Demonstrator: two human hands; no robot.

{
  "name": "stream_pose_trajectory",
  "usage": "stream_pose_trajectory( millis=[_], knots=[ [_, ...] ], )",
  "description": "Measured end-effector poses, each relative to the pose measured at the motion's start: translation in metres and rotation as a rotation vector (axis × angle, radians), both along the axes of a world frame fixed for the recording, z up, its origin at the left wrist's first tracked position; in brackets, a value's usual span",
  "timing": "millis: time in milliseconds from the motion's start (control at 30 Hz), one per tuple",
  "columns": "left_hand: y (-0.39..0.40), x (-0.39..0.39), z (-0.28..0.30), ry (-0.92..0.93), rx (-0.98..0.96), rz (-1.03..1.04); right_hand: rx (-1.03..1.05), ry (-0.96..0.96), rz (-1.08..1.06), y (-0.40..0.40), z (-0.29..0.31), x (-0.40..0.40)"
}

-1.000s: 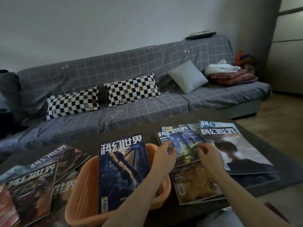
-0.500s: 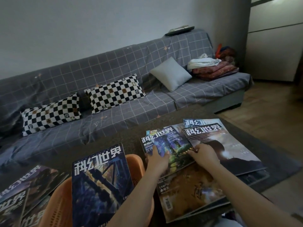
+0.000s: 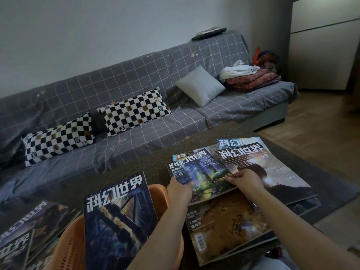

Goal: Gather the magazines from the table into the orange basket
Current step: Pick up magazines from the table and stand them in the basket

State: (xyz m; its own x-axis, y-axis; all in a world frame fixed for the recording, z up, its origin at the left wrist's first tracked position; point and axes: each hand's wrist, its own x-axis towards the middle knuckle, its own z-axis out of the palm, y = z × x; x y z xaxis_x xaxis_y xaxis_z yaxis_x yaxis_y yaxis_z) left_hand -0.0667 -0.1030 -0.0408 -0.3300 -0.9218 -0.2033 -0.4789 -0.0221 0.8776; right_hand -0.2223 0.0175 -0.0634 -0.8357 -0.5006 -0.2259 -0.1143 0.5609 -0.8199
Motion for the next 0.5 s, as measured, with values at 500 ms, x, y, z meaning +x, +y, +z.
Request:
stream_pose_trajectory(
  millis=[500],
  knots=[
    [-0.001,-0.002,0.024,0.297,0.294,0.076,-0.196,-0.172,-0.11,0.007,-0.004,0.0]
  ],
)
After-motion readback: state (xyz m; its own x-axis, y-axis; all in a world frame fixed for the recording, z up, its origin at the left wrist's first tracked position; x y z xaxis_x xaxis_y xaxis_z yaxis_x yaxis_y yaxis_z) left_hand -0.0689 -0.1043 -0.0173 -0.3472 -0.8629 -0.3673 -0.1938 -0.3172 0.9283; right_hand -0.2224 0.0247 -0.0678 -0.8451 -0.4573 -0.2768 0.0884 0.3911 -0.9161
